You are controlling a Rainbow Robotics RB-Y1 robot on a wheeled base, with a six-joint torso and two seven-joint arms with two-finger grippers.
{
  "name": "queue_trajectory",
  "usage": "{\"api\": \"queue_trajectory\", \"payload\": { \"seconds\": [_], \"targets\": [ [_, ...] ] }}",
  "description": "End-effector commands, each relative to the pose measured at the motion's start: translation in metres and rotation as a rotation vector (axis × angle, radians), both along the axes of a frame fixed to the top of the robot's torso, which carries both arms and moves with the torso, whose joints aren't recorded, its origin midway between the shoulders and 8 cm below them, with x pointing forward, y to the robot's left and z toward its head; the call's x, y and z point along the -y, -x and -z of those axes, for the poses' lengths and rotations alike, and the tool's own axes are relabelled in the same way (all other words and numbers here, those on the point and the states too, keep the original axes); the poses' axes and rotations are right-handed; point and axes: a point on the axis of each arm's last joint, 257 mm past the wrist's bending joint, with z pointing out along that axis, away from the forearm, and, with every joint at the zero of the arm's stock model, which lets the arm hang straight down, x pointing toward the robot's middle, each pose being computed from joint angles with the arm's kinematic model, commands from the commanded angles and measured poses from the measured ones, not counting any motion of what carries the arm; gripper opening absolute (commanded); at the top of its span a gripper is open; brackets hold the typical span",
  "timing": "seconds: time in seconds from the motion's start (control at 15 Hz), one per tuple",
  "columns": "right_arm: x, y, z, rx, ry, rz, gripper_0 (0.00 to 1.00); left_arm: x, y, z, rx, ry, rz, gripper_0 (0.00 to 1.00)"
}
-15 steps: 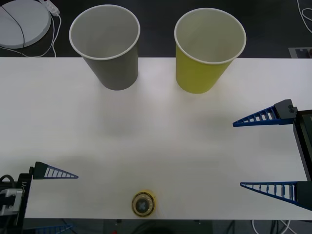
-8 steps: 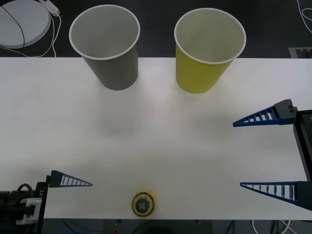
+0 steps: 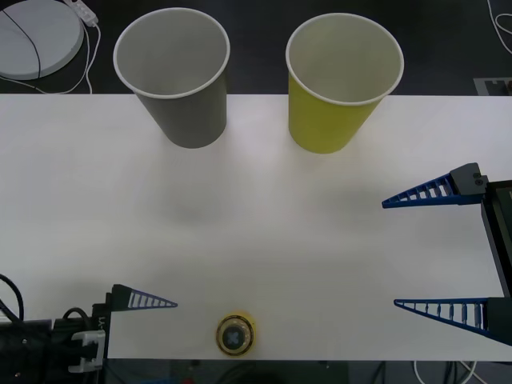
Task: Put the can into the green bin and the plastic bottle into the gray bin
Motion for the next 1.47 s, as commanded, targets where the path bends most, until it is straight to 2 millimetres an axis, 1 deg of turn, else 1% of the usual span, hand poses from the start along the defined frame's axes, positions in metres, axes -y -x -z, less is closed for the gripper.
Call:
{"api": "queue_trajectory", "payload": {
  "seconds": [0.07,0.67,1.47],
  "targets": [
    [0.000,0.000,0.000,0.000,0.000,0.000,1.00,0.017,0.000,0.002,0.000,0.027,0.005,1.00],
    [0.000,0.000,0.000,0.000,0.000,0.000,1.00,0.058,-0.002,0.000,0.005,0.099,0.011,1.00],
    [0.000,0.000,0.000,0.000,0.000,0.000,1.00,0.095,-0.010,-0.007,0.027,0.154,0.017,1.00]
  ]
}}
